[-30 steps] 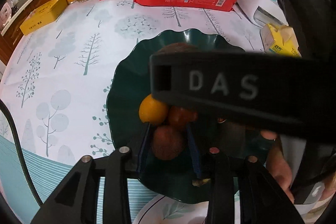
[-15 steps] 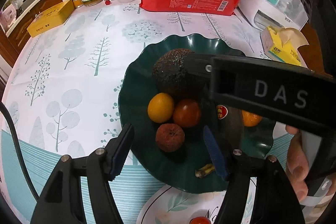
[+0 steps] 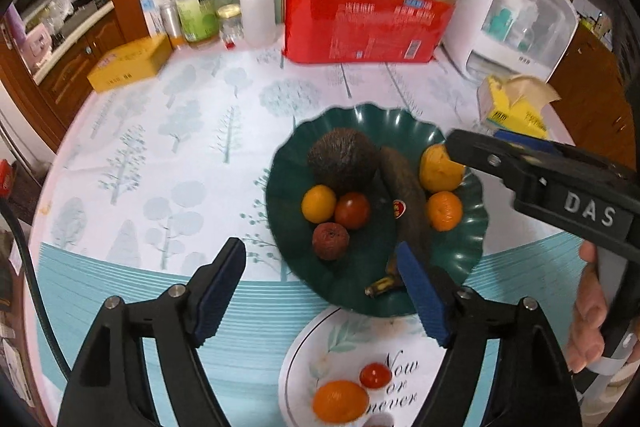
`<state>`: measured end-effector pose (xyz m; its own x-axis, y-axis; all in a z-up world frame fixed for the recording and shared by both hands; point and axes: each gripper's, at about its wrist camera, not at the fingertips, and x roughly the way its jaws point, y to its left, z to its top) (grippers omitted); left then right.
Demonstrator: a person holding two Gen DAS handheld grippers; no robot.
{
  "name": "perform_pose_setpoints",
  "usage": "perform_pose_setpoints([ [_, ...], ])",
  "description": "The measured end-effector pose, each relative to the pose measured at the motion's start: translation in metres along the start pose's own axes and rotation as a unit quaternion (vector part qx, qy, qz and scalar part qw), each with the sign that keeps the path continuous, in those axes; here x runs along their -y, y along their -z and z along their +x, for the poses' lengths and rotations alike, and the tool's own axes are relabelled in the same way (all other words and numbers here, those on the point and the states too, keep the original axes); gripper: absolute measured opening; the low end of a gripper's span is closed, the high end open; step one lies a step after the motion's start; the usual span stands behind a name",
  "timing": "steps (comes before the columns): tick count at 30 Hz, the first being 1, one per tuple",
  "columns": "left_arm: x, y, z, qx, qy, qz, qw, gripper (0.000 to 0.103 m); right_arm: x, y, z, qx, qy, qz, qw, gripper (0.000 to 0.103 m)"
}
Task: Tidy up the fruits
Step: 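Move both open tools back toward the white plate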
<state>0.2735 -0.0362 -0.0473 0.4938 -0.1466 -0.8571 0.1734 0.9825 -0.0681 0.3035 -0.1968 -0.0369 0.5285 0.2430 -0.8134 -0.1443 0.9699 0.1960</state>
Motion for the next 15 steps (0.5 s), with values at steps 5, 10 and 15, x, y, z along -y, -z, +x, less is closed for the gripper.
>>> perform_pose_setpoints([
  [5,-0.006,0.005,-0.052,0.041,-0.011,0.01,0.9991,0.085,-0.005,0.011,-0.052,0.035,0.018,-0.014,0.999,0.063],
  [10,-0.016,0.023,-0.094,0.07,-0.015,0.016,0.9973,0.092,-0.016,0.037,-0.1,0.066,0.021,-0.033,0.997,0.063],
  [15,-0.025,0.057,-0.118,0.087,-0.019,0.019,0.9959,0.092,-0.028,0.077,-0.122,0.075,0.012,-0.059,0.995,0.063],
])
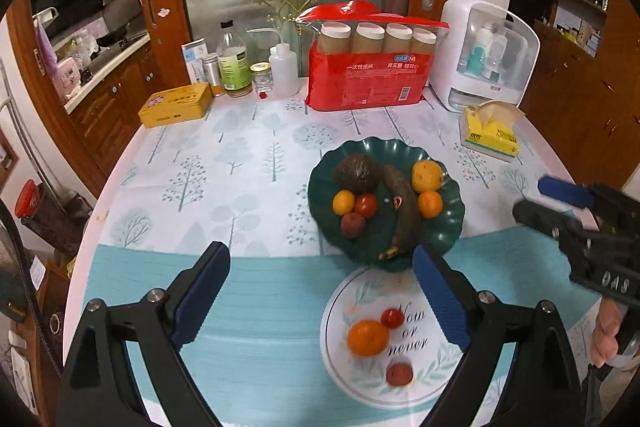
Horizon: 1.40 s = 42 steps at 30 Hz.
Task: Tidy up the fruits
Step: 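Move both open tools back toward the white plate, then grasp the large tangerine with the left tool while the right tool grasps a lychee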
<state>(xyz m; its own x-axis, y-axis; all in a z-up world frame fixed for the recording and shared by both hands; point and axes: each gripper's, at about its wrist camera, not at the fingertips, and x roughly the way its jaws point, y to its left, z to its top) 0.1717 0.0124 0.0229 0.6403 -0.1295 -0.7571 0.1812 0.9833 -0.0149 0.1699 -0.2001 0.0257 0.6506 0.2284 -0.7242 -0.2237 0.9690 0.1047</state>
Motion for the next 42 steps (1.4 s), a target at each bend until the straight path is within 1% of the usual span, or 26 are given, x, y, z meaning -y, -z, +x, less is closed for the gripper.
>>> perform_pose_setpoints([
  [4,-0.004,0.029,-0.008,0.011,-0.002,-0.003,0.9999,0.092,-0.014,0.043,-0.003,-0.004,-0.019,-0.012,1.0,0.063],
  [7,-0.006,0.052,-0.001,0.007,0.004,-0.013,0.9999,0.092,-0.027,0.077,0.004,-0.015,-0.028,-0.029,0.999,0.063],
  [11,-0.005,0.084,0.017,-0.011,0.005,-0.015,0.9998,0.092,-0.038,0.115,0.021,-0.037,-0.054,-0.043,0.997,0.063],
  [13,-0.004,0.097,0.028,-0.023,0.005,-0.018,0.9995,0.092,-0.042,0.129,0.029,-0.05,-0.061,-0.047,0.996,0.063],
  [16,-0.006,0.114,0.045,-0.047,0.018,-0.034,0.9982,0.092,-0.048,0.146,0.042,-0.072,-0.071,-0.055,0.993,0.063],
  [21,-0.009,0.129,0.069,-0.08,0.02,-0.048,0.9954,0.092,-0.062,0.159,0.055,-0.081,-0.073,-0.077,0.991,0.062],
  [28,-0.002,0.13,0.082,-0.091,0.024,-0.04,0.9947,0.092,-0.074,0.163,0.077,-0.101,-0.084,-0.085,0.988,0.062],
  [30,0.001,0.128,0.085,-0.095,0.027,-0.035,0.9945,0.092,-0.077,0.163,0.082,-0.104,-0.088,-0.085,0.987,0.059],
  [32,0.004,0.127,0.088,-0.097,0.03,-0.031,0.9943,0.092,-0.078,0.163,0.088,-0.11,-0.088,-0.086,0.986,0.046],
  [34,0.006,0.125,0.091,-0.1,0.033,-0.028,0.994,0.092,-0.08,0.164,0.094,-0.118,-0.089,-0.089,0.985,0.038],
  [35,0.008,0.125,0.093,-0.101,0.034,-0.026,0.9939,0.092,-0.081,0.164,0.093,-0.111,-0.086,-0.094,0.986,0.034],
  [36,0.01,0.124,0.096,-0.104,0.036,-0.024,0.9937,0.092,-0.082,0.164,0.094,-0.111,-0.087,-0.098,0.985,0.033],
  [38,0.013,0.123,0.101,-0.108,0.037,-0.02,0.9933,0.092,-0.08,0.163,0.094,-0.111,-0.092,-0.096,0.985,0.032],
  [42,0.02,0.122,0.114,-0.117,0.042,-0.017,0.992,0.092,-0.067,0.161,0.093,-0.111,-0.089,-0.075,0.987,0.032],
])
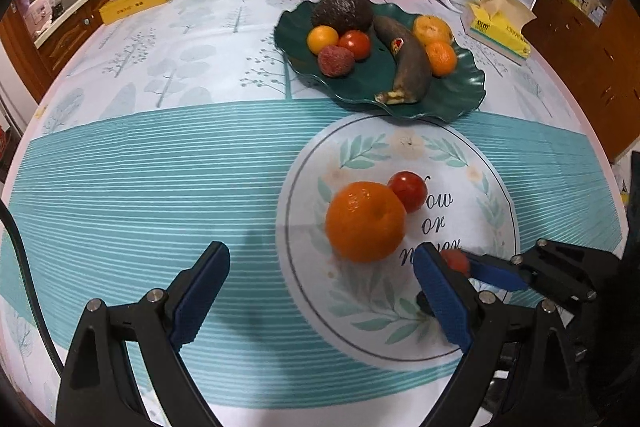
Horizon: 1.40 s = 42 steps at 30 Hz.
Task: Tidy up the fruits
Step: 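Grasp the large tangerine with the left tool while the right tool grasps a lychee, then carry tangerine and lychee onto the green plate and open both tools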
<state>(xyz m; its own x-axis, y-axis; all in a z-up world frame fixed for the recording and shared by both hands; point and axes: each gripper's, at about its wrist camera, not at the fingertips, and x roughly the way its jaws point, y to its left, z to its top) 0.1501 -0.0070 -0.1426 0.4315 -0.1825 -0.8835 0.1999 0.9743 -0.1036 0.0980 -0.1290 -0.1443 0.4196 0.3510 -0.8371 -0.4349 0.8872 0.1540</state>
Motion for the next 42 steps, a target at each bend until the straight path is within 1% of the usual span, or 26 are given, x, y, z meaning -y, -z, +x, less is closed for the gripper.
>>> perform_pose_setpoints([
  [5,0.009,-0.004,0.013,-0.003,0.011,0.002,0.9999,0.092,0.02,0.003,-0.005,0.003,0.014,0.023,1.0,0.032],
  [7,0.011,-0.006,0.016,-0.004,0.012,0.003,0.9999,0.087,0.025,0.004,-0.006,0.004,0.015,0.032,0.999,0.032],
  [8,0.013,-0.007,0.018,-0.005,0.014,0.004,0.9999,0.082,0.028,0.004,-0.007,0.005,0.015,0.036,0.999,0.032],
  [9,0.013,-0.007,0.02,-0.006,0.016,0.004,0.9998,0.073,0.029,0.003,-0.007,0.006,0.015,0.039,0.999,0.032],
  [10,0.014,-0.007,0.022,-0.009,0.018,0.004,0.9998,0.068,0.031,0.003,-0.007,0.006,0.015,0.042,0.999,0.031],
  [11,0.014,-0.007,0.024,-0.012,0.019,0.002,0.9997,0.062,0.032,0.003,-0.007,0.006,0.014,0.044,0.999,0.031],
  [12,0.014,-0.007,0.023,-0.006,0.016,0.002,0.9999,0.057,0.033,0.002,-0.006,0.006,0.014,0.045,0.999,0.031],
  [13,0.015,-0.007,0.023,-0.006,0.022,0.004,0.9997,0.053,0.033,0.001,-0.005,0.007,0.014,0.045,0.999,0.031],
  [14,0.015,-0.007,0.023,-0.006,0.03,0.003,0.9995,0.046,0.033,0.001,-0.005,0.007,0.014,0.044,0.999,0.031],
  [15,0.016,-0.007,0.022,-0.005,0.032,0.003,0.9995,0.045,0.032,0.001,-0.005,0.007,0.015,0.043,0.999,0.032],
  [21,0.02,-0.004,0.02,0.004,0.022,0.005,0.9997,0.044,0.033,0.001,-0.005,0.01,0.013,0.046,0.999,0.032],
  [25,0.019,-0.001,0.016,0.0,0.022,-0.001,0.9998,0.043,0.033,0.001,-0.005,0.009,0.011,0.05,0.999,0.031],
  [29,0.018,-0.002,-0.001,0.002,0.025,-0.005,0.9997,0.043,0.037,-0.001,-0.009,0.003,0.004,0.068,0.998,0.031],
  [32,0.02,-0.01,-0.023,0.01,0.022,0.0,0.9997,0.043,0.04,-0.009,-0.022,0.005,-0.001,0.079,0.997,0.031],
  [34,0.02,-0.019,-0.04,0.018,0.021,0.002,0.9996,0.043,0.043,-0.02,-0.036,0.011,-0.001,0.083,0.996,0.031],
  [36,0.021,-0.033,-0.061,0.03,0.019,0.003,0.9994,0.043,0.046,-0.039,-0.058,0.027,0.004,0.085,0.996,0.031],
  [40,0.026,-0.071,-0.105,0.054,0.005,0.011,0.9985,0.043,0.057,-0.092,-0.119,0.072,0.022,0.087,0.993,0.031],
  [42,0.031,-0.091,-0.127,0.074,-0.008,0.02,0.997,0.043,0.064,-0.121,-0.151,0.102,0.028,0.089,0.99,0.031],
])
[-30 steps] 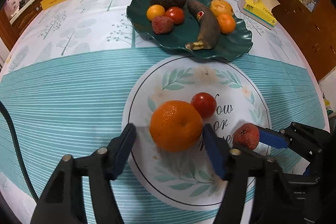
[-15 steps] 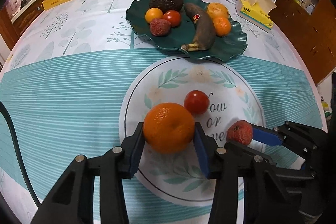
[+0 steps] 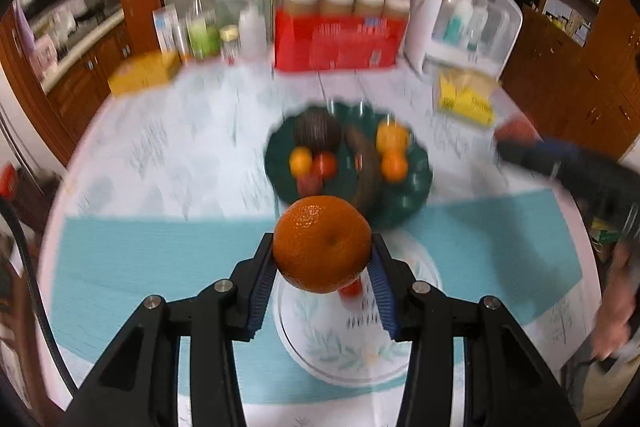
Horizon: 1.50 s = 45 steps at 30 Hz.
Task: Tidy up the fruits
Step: 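Carry tangerine and lychee onto the green plate and open both tools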
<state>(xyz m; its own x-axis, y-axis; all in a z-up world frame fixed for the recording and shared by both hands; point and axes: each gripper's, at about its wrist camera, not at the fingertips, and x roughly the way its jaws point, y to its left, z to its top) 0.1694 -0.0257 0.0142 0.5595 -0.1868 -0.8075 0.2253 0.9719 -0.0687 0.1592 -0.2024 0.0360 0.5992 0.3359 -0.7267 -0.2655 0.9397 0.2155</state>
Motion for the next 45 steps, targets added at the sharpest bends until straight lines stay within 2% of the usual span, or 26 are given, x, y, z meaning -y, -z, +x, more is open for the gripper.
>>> perform_pose_setpoints([
  [3,0.004,-0.035,-0.021,0.026,-0.017,0.009,0.9995,0.043,0.005,-0.057,-0.031,0.042,0.022,0.002,0.999,0.031],
  [6,0.005,-0.064,-0.024,0.033,-0.018,0.003,0.9993,0.043,0.014,-0.101,-0.039,0.054,0.035,0.022,0.998,0.031],
  [9,0.008,-0.081,-0.012,0.031,-0.027,0.005,0.9991,0.043,0.022,-0.13,-0.022,0.044,0.056,0.025,0.997,0.031],
  [11,0.009,-0.087,0.009,0.02,-0.025,0.0,0.9995,0.043,0.028,-0.136,0.0,0.028,0.071,0.023,0.997,0.031],
  [16,0.011,-0.083,0.086,-0.028,-0.002,-0.011,0.9995,0.043,0.052,-0.123,0.096,-0.05,0.085,0.037,0.994,0.031],
  [20,0.014,-0.076,0.145,-0.066,0.002,-0.007,0.9978,0.043,0.071,-0.107,0.165,-0.104,0.088,0.045,0.99,0.031],
  [27,0.014,-0.061,0.211,-0.113,0.025,-0.013,0.9932,0.044,0.089,-0.086,0.239,-0.164,0.082,0.04,0.982,0.031],
  [29,0.011,-0.058,0.219,-0.119,0.036,-0.021,0.992,0.045,0.091,-0.079,0.252,-0.173,0.084,0.037,0.981,0.032],
  [31,0.011,-0.059,0.217,-0.113,0.036,-0.022,0.9927,0.05,0.094,-0.077,0.257,-0.173,0.082,0.035,0.981,0.032],
  [33,0.011,-0.059,0.213,-0.107,0.031,-0.021,0.9936,0.07,0.093,-0.077,0.256,-0.168,0.079,0.038,0.982,0.033],
  [37,0.009,-0.062,0.198,-0.087,0.029,-0.015,0.9957,0.072,0.087,-0.077,0.245,-0.159,0.063,0.042,0.984,0.034],
  [45,0.007,-0.063,0.175,-0.071,0.028,-0.015,0.997,0.073,0.071,-0.08,0.22,-0.132,0.071,0.01,0.989,0.035],
])
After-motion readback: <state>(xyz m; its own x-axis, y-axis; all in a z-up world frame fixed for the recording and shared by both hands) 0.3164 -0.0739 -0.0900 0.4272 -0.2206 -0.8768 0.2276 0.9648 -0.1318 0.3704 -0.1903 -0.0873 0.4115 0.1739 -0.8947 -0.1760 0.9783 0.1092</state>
